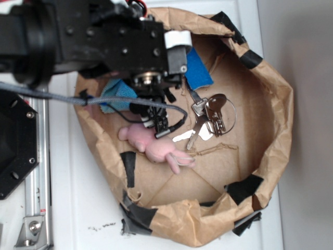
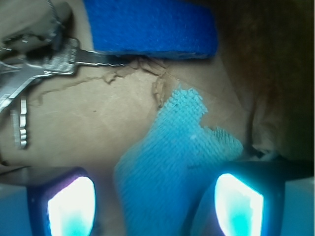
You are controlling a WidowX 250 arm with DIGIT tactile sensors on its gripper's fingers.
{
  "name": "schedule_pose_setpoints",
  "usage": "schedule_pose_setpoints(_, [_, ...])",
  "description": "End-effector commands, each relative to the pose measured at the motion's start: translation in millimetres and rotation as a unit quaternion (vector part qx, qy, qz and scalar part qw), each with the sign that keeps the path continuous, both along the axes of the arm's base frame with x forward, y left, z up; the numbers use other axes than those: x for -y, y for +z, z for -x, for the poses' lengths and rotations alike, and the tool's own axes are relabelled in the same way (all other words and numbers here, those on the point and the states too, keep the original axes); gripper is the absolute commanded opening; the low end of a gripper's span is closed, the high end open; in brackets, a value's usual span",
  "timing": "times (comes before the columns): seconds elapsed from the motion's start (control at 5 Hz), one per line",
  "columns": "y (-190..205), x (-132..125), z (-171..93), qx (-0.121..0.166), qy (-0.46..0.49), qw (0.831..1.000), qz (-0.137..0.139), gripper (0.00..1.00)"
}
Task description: Grab the blue cloth.
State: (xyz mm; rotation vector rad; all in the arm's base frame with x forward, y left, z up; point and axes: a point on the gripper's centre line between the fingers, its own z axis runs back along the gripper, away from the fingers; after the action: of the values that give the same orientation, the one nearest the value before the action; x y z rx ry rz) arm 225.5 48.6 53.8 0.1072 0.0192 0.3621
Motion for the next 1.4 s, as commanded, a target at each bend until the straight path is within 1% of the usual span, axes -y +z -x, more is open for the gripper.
schedule_pose_setpoints(0.0, [-41.3,14.4,-14.2,0.006,-0.026,1.000,0.014,1.00])
schedule_pose_setpoints(0.2, [-41.2,22.1,-5.7,0.010,-0.015,1.000,0.011,0.00])
schedule_pose_setpoints(0.4, [-31.6,18.9,-2.9,0.021,-0.009,1.000,0.004,0.00])
schedule_pose_setpoints(1.0, [-13.8,13.4,-6.7,0.034,-0.020,0.999,-0.001,0.00])
schedule_pose_setpoints(1.2, [28.3,18.6,-9.7,0.065,-0.109,0.992,-0.021,0.00])
